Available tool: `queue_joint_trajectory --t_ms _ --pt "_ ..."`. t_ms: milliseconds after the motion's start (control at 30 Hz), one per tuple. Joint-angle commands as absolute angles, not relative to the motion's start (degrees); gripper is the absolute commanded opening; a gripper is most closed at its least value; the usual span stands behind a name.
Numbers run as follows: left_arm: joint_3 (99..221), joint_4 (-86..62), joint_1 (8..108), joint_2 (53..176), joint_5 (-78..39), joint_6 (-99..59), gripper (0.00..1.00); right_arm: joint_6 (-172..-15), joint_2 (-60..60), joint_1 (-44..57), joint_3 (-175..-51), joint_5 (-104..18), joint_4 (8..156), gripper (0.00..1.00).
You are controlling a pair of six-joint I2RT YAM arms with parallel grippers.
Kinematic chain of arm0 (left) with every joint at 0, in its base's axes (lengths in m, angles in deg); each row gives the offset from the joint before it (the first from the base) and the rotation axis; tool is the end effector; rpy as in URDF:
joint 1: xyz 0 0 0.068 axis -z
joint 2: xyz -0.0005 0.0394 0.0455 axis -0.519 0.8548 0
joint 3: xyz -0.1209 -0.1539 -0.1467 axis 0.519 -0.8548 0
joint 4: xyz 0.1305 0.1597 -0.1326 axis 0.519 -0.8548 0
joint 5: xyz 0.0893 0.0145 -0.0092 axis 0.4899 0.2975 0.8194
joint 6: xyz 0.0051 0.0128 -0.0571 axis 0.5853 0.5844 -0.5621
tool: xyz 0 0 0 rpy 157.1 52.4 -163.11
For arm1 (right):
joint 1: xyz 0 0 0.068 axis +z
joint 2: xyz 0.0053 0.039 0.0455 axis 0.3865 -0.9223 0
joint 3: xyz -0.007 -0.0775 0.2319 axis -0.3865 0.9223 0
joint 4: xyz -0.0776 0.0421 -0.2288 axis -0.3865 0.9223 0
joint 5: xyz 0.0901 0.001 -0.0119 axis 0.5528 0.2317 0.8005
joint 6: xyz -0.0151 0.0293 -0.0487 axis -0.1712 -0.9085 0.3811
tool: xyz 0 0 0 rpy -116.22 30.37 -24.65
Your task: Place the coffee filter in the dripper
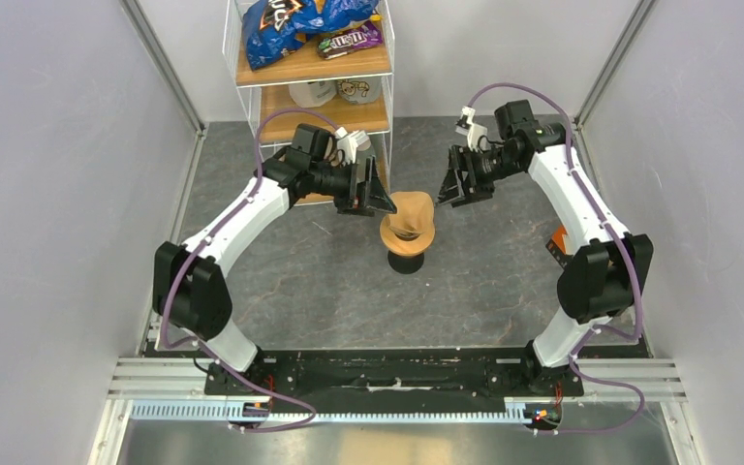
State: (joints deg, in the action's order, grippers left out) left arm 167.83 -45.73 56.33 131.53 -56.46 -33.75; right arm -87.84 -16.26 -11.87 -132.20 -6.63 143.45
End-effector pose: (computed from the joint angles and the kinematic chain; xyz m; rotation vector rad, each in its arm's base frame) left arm 0.2962 -0.1719 0.2834 0.4259 2.4111 -1.3374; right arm 0.3138 0.0904 0.3023 -0.4573 2.5434 1.0917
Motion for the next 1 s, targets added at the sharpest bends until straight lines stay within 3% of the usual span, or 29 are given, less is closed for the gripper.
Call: queue_joint_trajectory --t_ms 0,967 --pt "169.3 -45.3 55.8 132.1 -57.8 -35.7 0.96 -88.8 -17.3 -11.1 -131.6 -3.9 142.6 0.74" --pt "165.4 -44.8 55.6 133.8 -58.0 -35.2 0.97 -87.7 -17.9 -9.2 -129.1 -5.0 142.3 0.74"
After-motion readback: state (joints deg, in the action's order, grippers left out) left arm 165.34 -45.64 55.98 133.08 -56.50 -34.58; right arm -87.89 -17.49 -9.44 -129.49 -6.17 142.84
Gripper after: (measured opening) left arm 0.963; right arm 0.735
